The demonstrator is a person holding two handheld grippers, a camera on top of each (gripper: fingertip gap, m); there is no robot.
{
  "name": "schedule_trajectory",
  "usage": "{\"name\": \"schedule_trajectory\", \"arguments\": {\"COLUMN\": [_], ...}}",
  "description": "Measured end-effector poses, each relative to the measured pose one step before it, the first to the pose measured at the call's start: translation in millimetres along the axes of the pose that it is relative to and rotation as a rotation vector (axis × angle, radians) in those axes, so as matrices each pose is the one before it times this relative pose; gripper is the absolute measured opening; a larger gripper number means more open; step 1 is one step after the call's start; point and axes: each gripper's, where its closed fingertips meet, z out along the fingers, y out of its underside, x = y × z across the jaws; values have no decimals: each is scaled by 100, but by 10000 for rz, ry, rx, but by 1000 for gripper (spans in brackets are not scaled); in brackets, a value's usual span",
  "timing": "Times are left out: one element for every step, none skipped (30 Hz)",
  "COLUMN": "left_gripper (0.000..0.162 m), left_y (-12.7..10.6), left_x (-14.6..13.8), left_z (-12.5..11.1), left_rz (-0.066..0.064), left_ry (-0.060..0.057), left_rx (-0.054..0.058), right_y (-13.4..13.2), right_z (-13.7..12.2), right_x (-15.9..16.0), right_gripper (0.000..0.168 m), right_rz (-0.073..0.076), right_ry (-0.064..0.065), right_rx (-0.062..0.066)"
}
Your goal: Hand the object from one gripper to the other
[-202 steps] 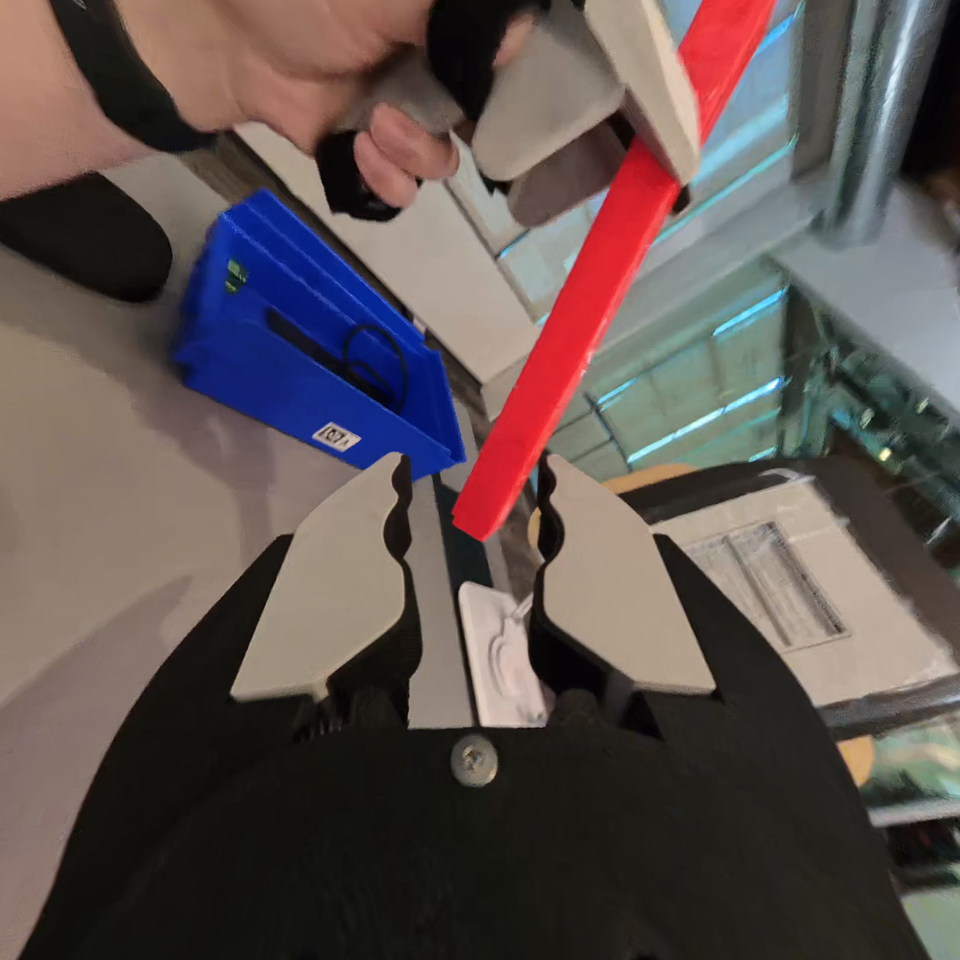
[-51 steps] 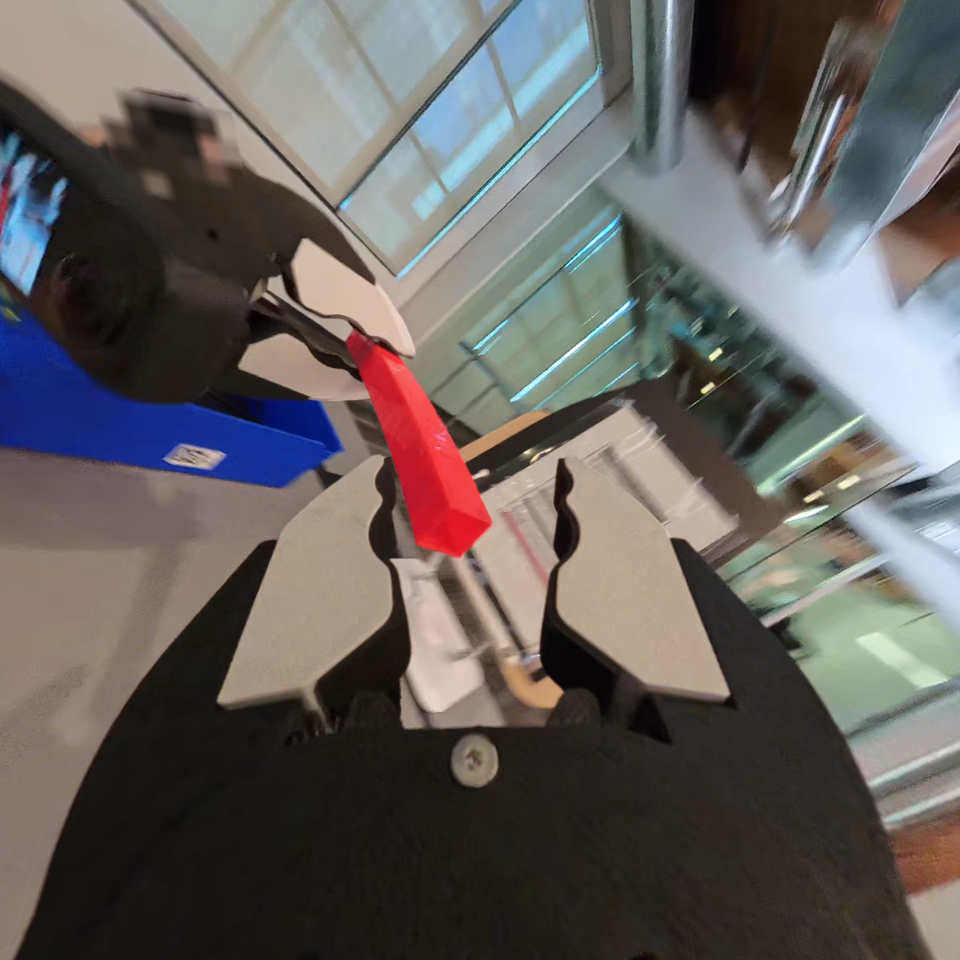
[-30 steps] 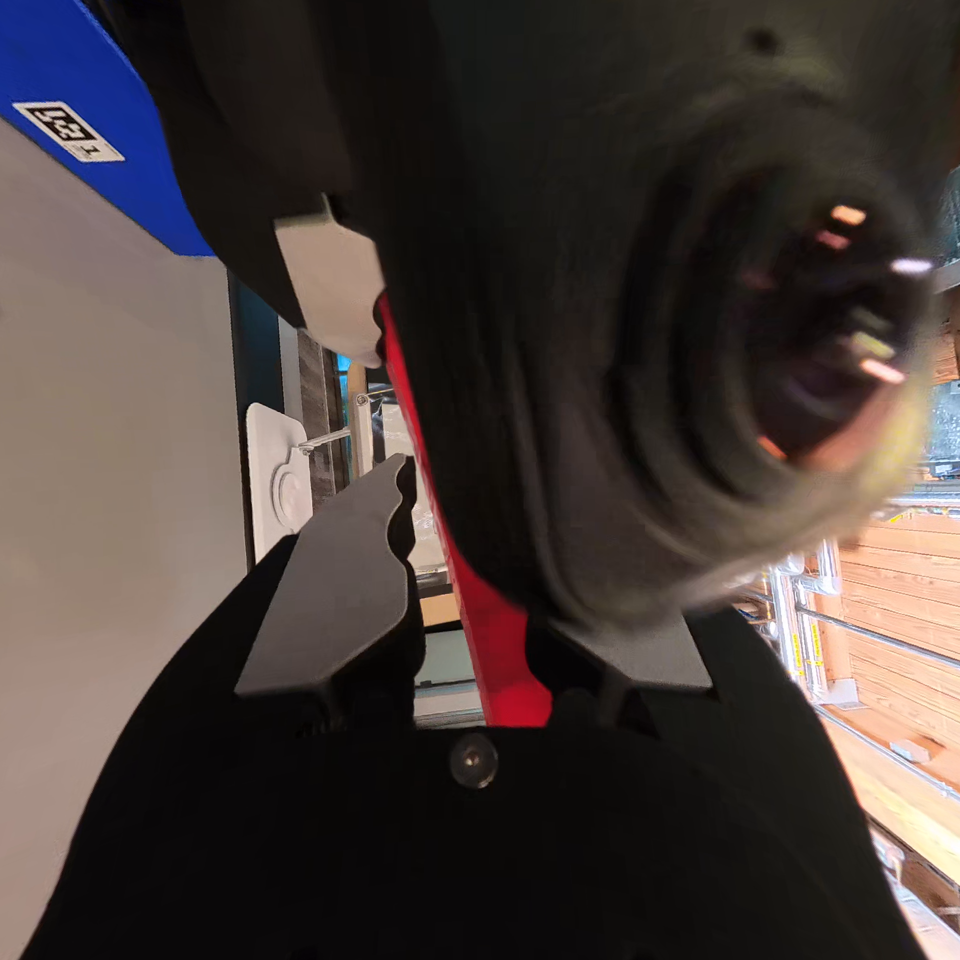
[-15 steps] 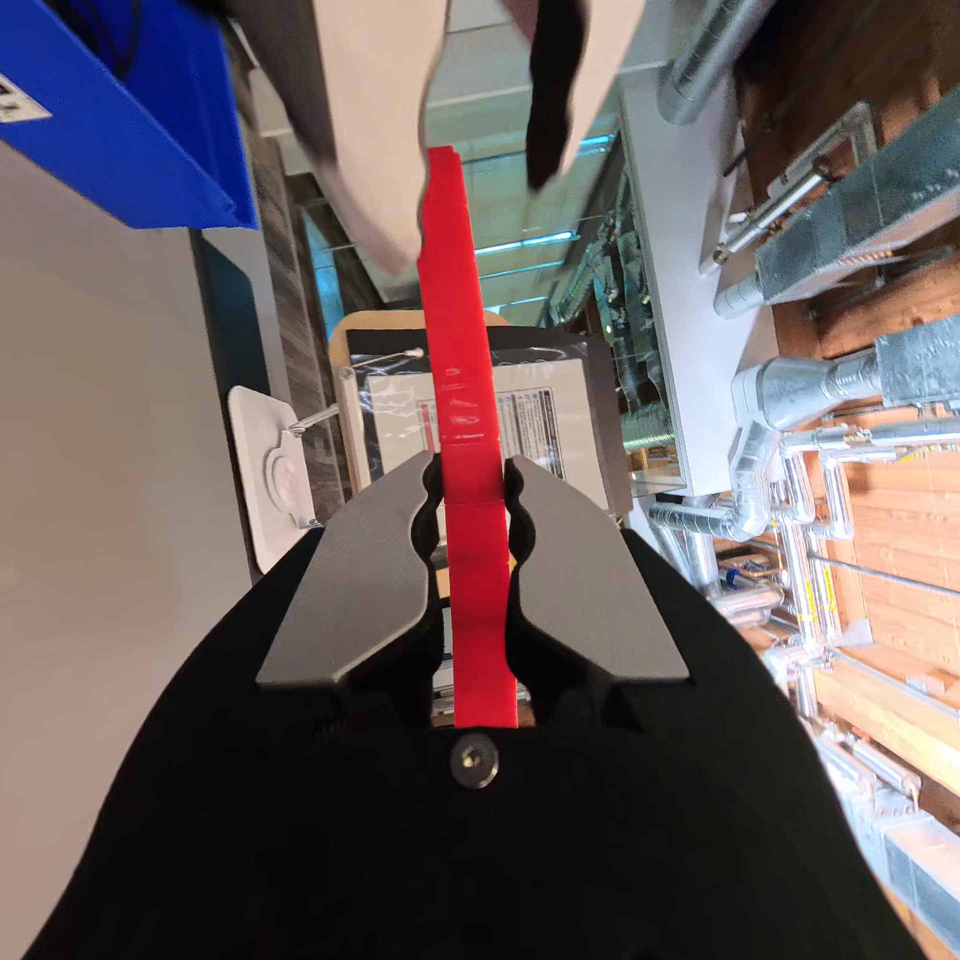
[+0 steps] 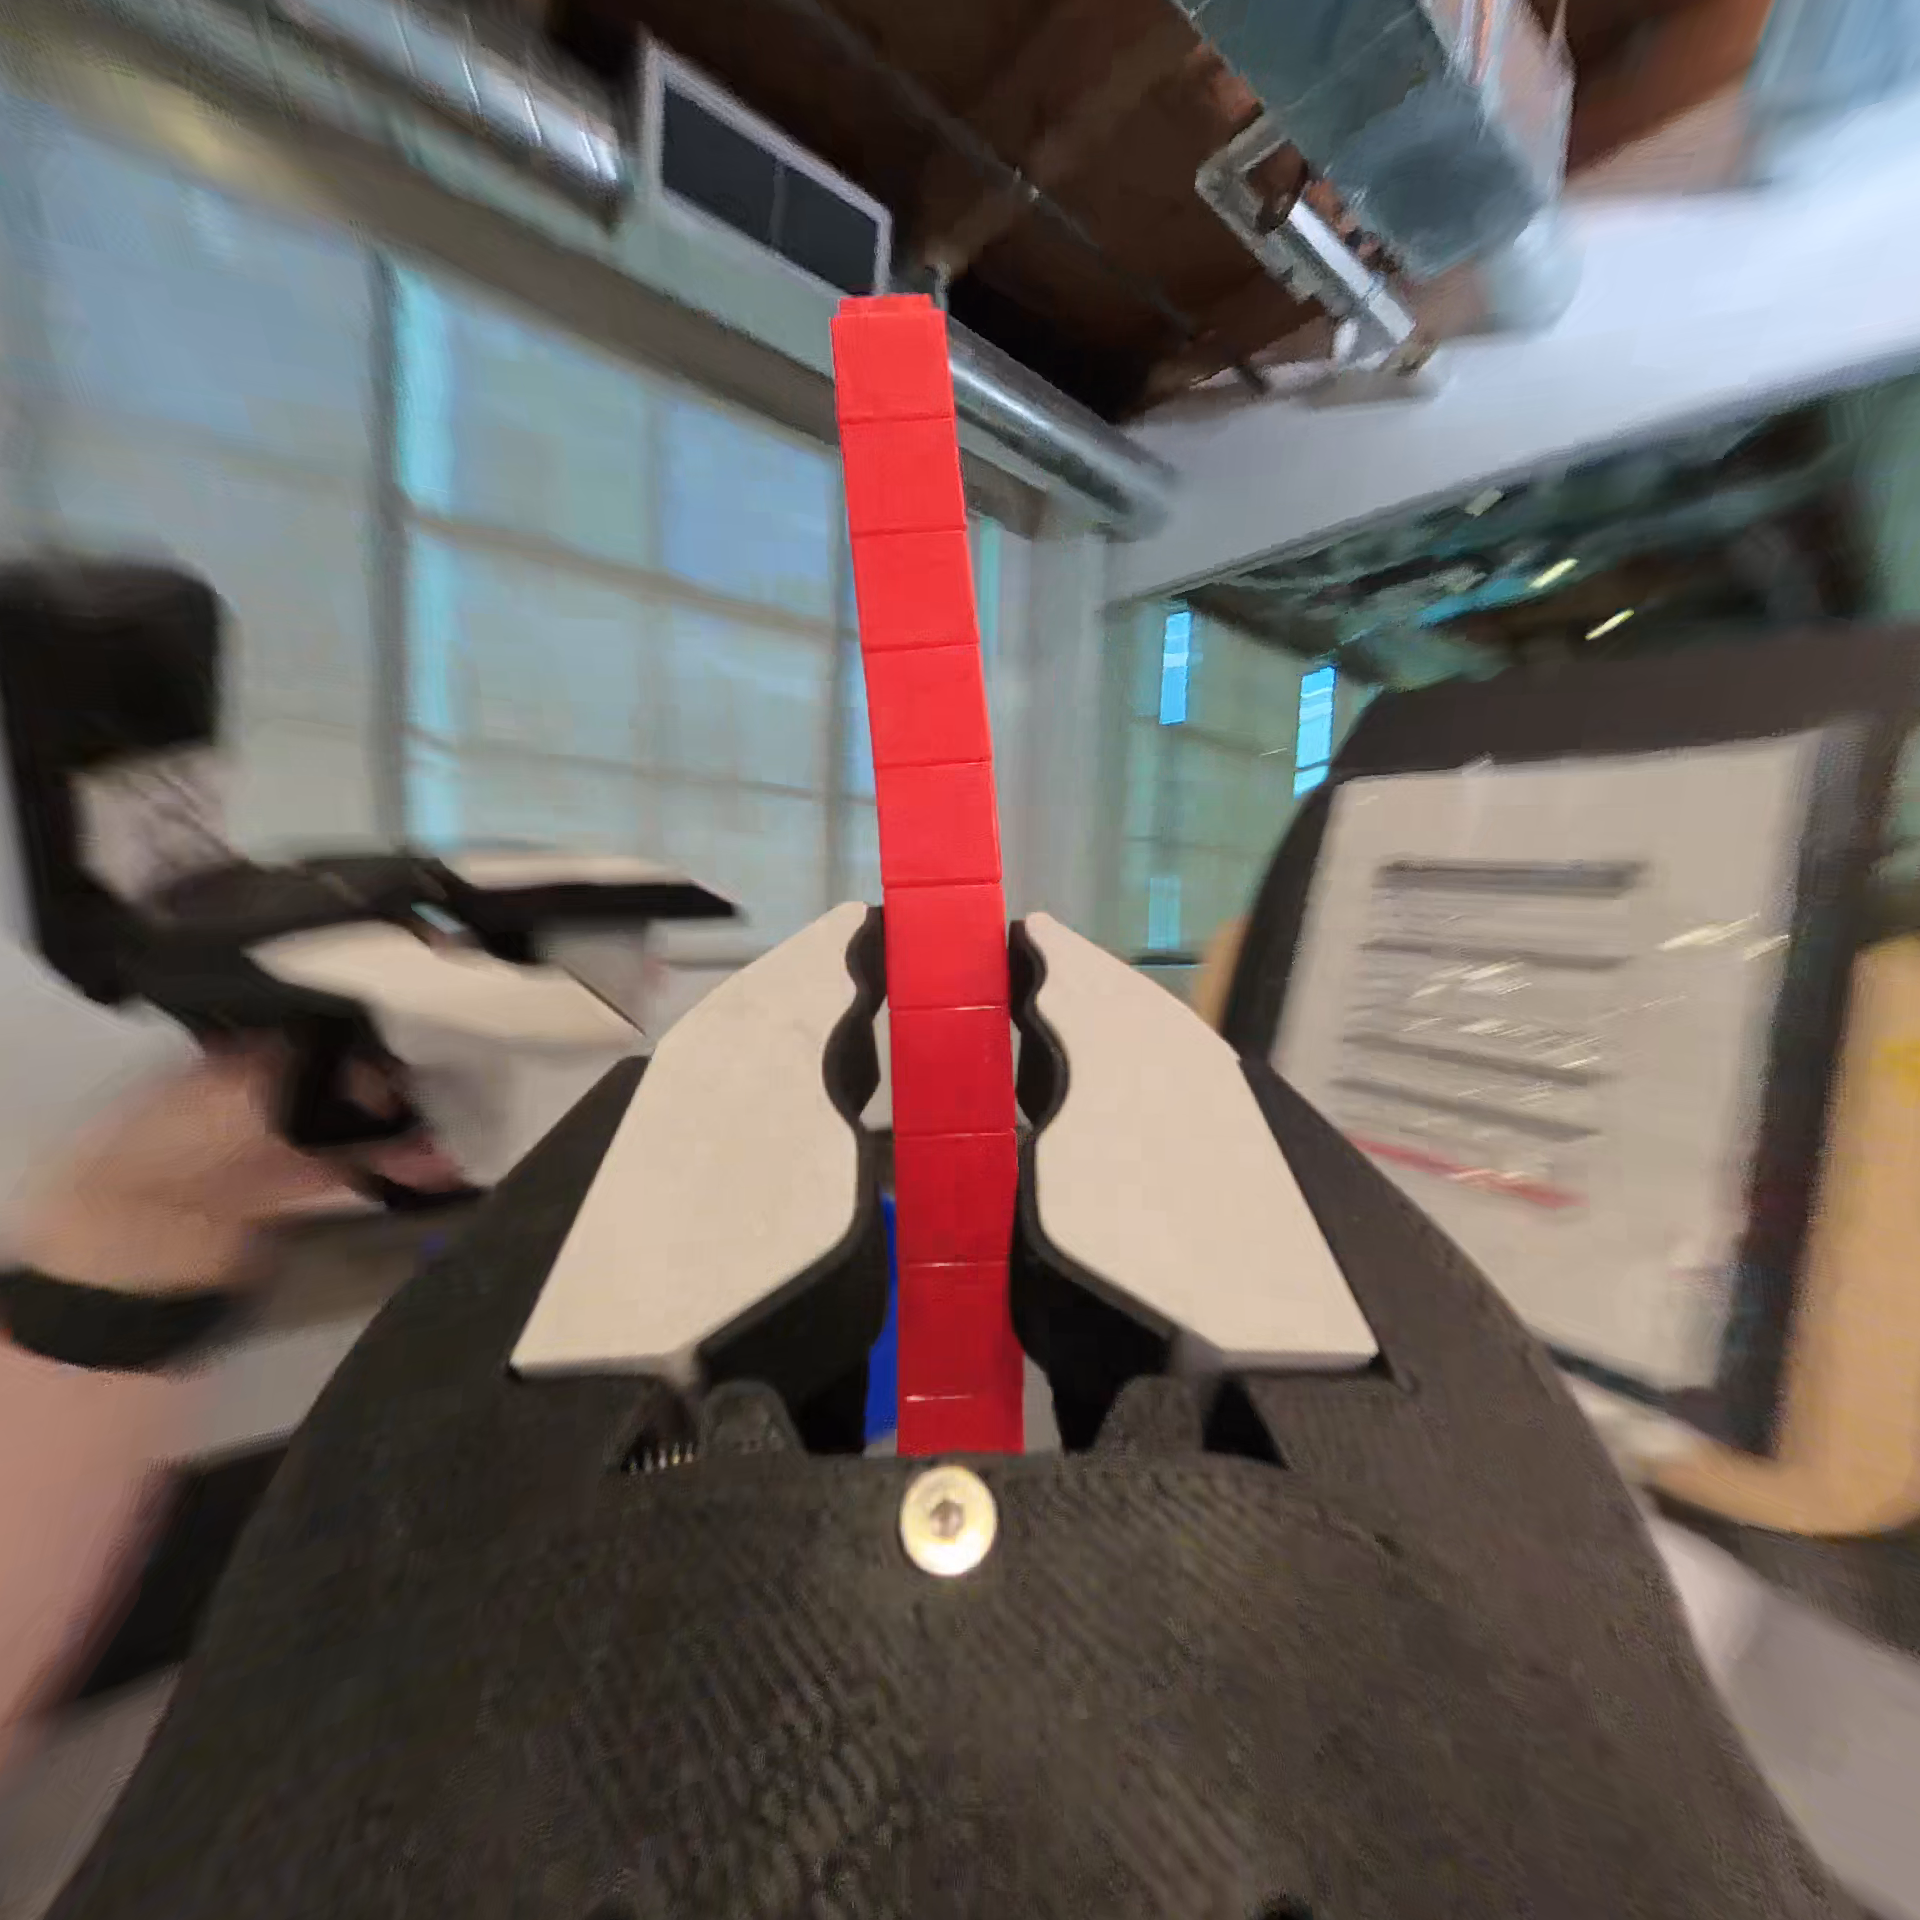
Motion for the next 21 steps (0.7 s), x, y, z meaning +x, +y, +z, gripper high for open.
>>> {"name": "schedule_trajectory", "arguments": {"left_gripper": [67,63,61,58,53,51,48,45,44,41,40,40,40,40,37,38,31,25,21,21,21], "left_y": [465,418,220,-15,12,-34,-102,-168,-253,-237,-135,26,117,121,225,242,160,153,163,160,137], "left_x": [1370,1611,1448,994,436,183,277,368,222,142,222,280,121,-199,-547,-262,61,-26,-143,-220,-160], "left_z": [1008,1001,925,768,543,346,172,83,53,23,16,40,53,38,43,54,28,-9,-1,-3,-44], "left_rz": [-49,-534,-885,-847,-637,-428,-297,-289,-343,-316,-263,-263,-261,-150,69,203,113,65,81,107,108], "left_ry": [709,1032,1107,901,541,334,339,349,242,186,235,272,183,-27,-292,-134,53,-16,-96,-119,-51], "left_rx": [-2,20,81,231,236,209,216,223,249,220,154,28,-62,-56,-94,-91,-74,-98,-146,-155,-124], "right_y": [-121,-35,66,74,93,133,149,234,369,422,324,237,262,257,195,122,55,18,6,35,88], "right_z": [23,35,66,76,82,61,62,77,92,122,120,81,52,43,9,-20,-83,-112,-102,-63,-36], "right_x": [-274,-227,-245,-351,-294,-175,-129,-27,77,-27,-55,13,98,149,147,206,389,409,337,183,83], "right_gripper": [23,22,23,23,23,23,23,23,23,23,23,23,24,24,23,24,24,23,23,23,23], "right_rz": [1464,1300,1130,987,873,679,404,160,72,82,135,137,108,82,118,138,84,29,10,20,-19], "right_ry": [-552,-520,-520,-578,-504,-373,-294,-177,-87,-160,-186,-140,-78,-29,-39,1,103,118,52,-28,-65], "right_rx": [241,194,103,98,69,38,21,-24,-110,-109,-19,51,30,7,27,66,80,86,57,-3,-68]}}
